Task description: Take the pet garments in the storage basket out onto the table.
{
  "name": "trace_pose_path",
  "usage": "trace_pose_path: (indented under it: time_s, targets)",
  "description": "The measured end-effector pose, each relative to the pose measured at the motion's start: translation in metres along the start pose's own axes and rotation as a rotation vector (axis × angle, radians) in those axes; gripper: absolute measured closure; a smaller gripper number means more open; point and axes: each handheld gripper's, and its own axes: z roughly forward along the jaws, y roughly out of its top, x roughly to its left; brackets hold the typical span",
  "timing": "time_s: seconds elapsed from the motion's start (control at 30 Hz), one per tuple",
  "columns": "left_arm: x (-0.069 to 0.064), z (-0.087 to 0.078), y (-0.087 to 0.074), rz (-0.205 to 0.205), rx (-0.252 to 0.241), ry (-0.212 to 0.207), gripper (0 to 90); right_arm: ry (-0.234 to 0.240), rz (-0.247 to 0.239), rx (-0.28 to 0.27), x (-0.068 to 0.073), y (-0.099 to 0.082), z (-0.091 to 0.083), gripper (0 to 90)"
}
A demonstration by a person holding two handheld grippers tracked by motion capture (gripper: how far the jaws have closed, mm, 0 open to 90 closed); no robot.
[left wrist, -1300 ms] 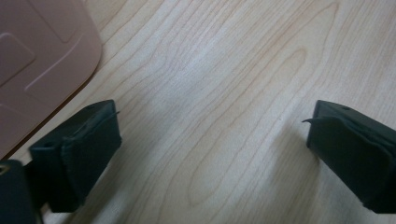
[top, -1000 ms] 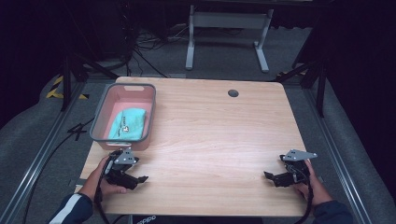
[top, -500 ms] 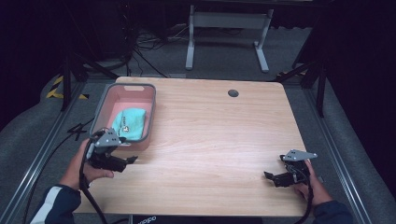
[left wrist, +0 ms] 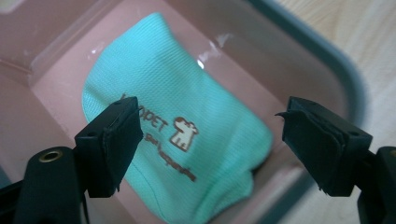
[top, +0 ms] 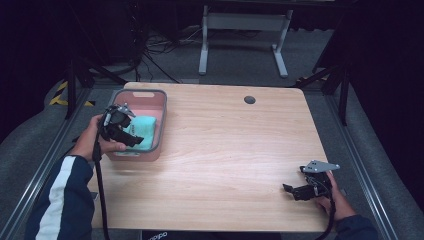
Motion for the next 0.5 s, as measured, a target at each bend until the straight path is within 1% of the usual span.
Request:
trace_pose_path:
  time_s: [0.03,0.07,0.1,0.13,0.2,0.23,0.27,0.3,0.33,0.37,0.4,0.43,0.47,0.5]
  targets:
    - [0.004,0.007,0.004,-0.033,0.026,-0.012,19.4,0.000,0.000,0.000,0.000,0.000,0.000,0.2]
    - [0.007,0.013,0.007,-0.035,0.049,-0.010,18.6,0.001,0.001,0.000,0.000,0.000,0.000,0.3]
    - [0.009,0.019,0.010,-0.045,0.067,-0.010,18.9,0.000,0.001,0.000,0.000,0.000,0.000,0.3]
    - [0.012,0.026,0.013,-0.049,0.097,-0.007,19.4,-0.001,0.000,0.000,0.000,0.000,0.000,0.3]
    - [0.017,0.037,0.017,-0.060,0.154,0.013,19.6,-0.002,0.000,-0.001,0.000,0.000,0.000,0.3]
    - [0.020,0.042,0.018,-0.078,0.193,0.001,19.4,-0.001,0.003,-0.001,0.000,0.000,-0.001,0.4]
    - [0.023,0.047,0.019,-0.087,0.224,0.006,19.4,-0.001,0.002,-0.001,0.000,0.000,0.000,0.3]
    - [0.025,0.050,0.019,-0.100,0.239,0.007,19.3,-0.001,0.004,-0.001,0.000,0.000,-0.001,0.3]
    - [0.028,0.054,0.019,-0.109,0.259,0.018,18.4,0.000,0.005,-0.002,0.000,0.000,-0.001,0.3]
    - [0.030,0.058,0.019,-0.125,0.295,0.016,17.8,-0.001,0.003,-0.002,0.000,-0.001,0.000,0.4]
    - [0.031,0.061,0.019,-0.133,0.315,0.018,18.0,-0.001,0.005,-0.003,0.000,-0.001,-0.001,0.3]
    - [0.032,0.064,0.018,-0.143,0.327,0.007,18.0,-0.001,0.002,-0.002,0.000,-0.001,0.000,0.3]
    - [0.033,0.068,0.018,-0.141,0.345,-0.003,18.1,-0.001,0.003,-0.002,0.000,-0.001,0.000,0.3]
    - [0.033,0.072,0.017,-0.150,0.374,-0.010,18.3,-0.001,0.003,-0.002,0.000,-0.001,0.000,0.4]
